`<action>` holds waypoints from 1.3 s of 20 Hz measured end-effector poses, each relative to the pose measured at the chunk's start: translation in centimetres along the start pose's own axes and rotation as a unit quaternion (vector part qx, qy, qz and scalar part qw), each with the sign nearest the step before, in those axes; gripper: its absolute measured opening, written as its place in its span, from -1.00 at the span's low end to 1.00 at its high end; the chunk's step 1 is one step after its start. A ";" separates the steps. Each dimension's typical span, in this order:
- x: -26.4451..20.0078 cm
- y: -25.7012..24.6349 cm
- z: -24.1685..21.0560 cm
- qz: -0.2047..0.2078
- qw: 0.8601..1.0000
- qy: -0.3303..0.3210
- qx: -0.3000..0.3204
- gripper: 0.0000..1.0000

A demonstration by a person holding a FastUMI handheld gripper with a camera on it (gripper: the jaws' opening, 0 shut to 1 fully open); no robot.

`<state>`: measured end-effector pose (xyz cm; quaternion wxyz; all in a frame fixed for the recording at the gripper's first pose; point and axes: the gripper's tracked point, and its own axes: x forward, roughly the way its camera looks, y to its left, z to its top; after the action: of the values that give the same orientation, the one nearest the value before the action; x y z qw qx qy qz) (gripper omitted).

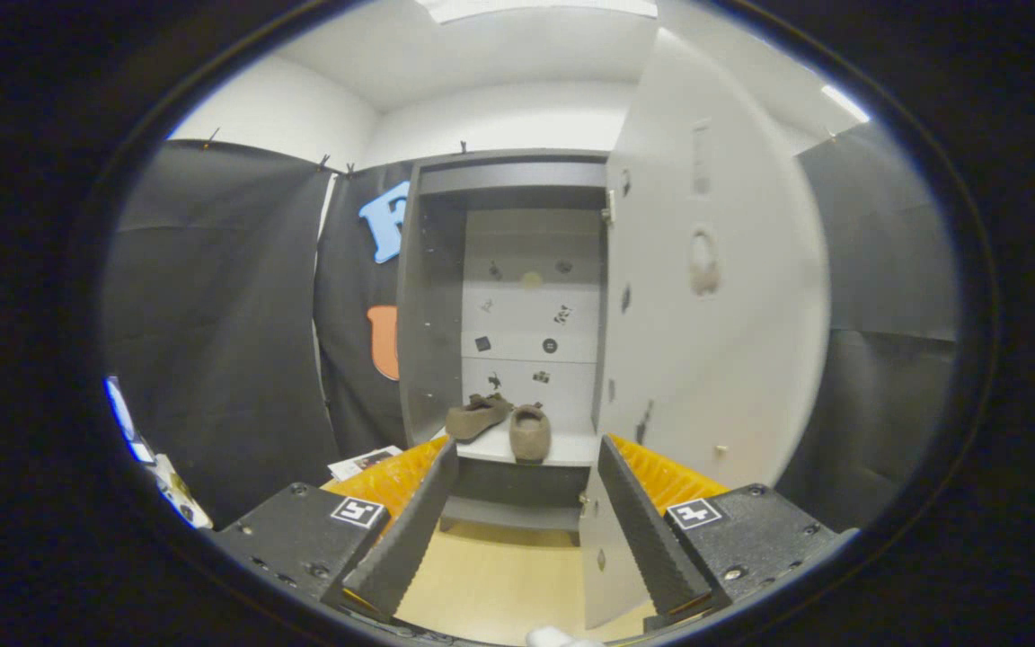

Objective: Open the shoe cabinet door, grab the shoes and put them into the shoe cabinet, then close the shoe cabinet door.

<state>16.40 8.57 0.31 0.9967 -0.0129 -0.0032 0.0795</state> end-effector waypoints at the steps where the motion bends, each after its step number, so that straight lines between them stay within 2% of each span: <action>1: -1.4 -1.6 -0.1 -0.013 1.000 -0.001 0.002 0.99; 3: -4.0 -3.0 0.1 0.003 1.000 -0.002 0.014 0.94; 4: -5.1 -4.7 -0.1 -0.012 1.000 0.000 0.017 0.90; 6: -6.0 -7.8 0.5 -0.021 1.000 -0.013 0.015 1.00; 8: -7.2 -10.6 0.6 -0.040 0.999 -0.018 0.017 1.00; 12: -6.1 -15.5 0.5 -0.058 0.998 -0.010 0.014 1.00; 14: -4.5 -16.9 0.0 -0.054 0.998 -0.002 0.015 1.00; 19: -0.9 -17.3 -1.2 -0.024 0.999 0.020 0.017 1.00; 26: -0.3 -16.2 -1.4 -0.020 0.999 0.020 0.018 0.97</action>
<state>18.69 -7.52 -0.68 0.9981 0.0037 0.0183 0.0589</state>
